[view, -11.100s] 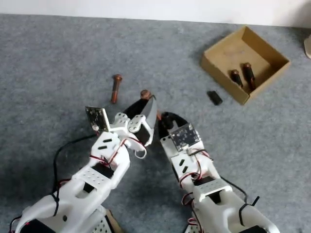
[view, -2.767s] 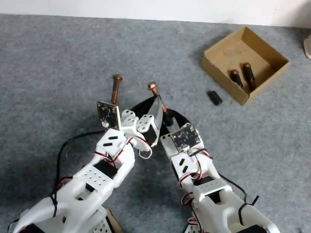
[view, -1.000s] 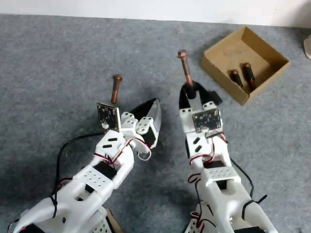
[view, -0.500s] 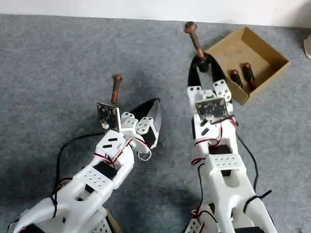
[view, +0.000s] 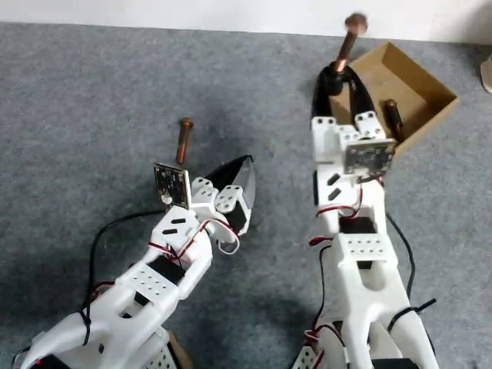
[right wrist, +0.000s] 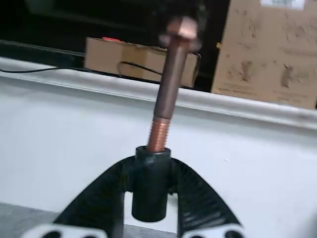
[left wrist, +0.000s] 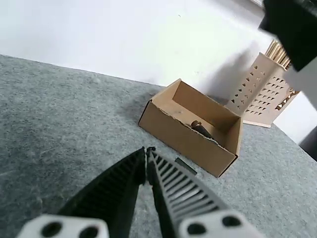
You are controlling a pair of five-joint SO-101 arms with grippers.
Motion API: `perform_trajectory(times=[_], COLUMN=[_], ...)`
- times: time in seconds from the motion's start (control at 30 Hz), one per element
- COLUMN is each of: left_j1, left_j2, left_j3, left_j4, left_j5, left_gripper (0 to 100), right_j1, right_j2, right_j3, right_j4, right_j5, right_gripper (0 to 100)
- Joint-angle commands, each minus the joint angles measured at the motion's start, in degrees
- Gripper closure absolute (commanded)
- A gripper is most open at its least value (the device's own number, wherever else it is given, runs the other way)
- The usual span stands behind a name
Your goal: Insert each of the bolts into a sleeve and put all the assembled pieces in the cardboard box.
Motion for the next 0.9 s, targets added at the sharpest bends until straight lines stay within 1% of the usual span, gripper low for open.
perform_trajectory(times=[0.0, 0.43, 0.53, 0.6, 0.67, 0.8, 0.87], left_j1=[-0.4, -0.7, -0.7, -0.7, -0.7, -0.7, -0.5], left_j2=[-0.1, -0.1, -0.1, -0.1, -0.1, -0.1, -0.1], left_j3=[-0.3, -0.3, -0.3, -0.3, -0.2, 0.5, 0.5], left_j4=[0.1, 0.1, 0.1, 0.1, 0.1, -0.2, 0.0], left_j5=[-0.4, -0.4, -0.4, -0.4, -0.4, -0.4, -0.4], left_gripper=[97, 97, 97, 97, 97, 98, 98], right_j1=[2.3, 2.6, 4.1, 5.5, 7.5, 10.3, 11.5], right_j2=[-1.3, -1.0, 1.0, 3.4, 5.9, 10.4, 12.5], right_j3=[-3.1, -2.2, -0.4, -0.3, -0.5, -7.9, -11.9], right_j4=[0.5, 0.6, 0.9, 5.2, 13.1, 27.3, 32.6], right_j5=[-3.4, -3.7, -3.7, -3.7, -3.7, -3.7, -3.7], right_gripper=[99.3, 99.3, 99.3, 99.3, 99.3, 99.3, 99.3])
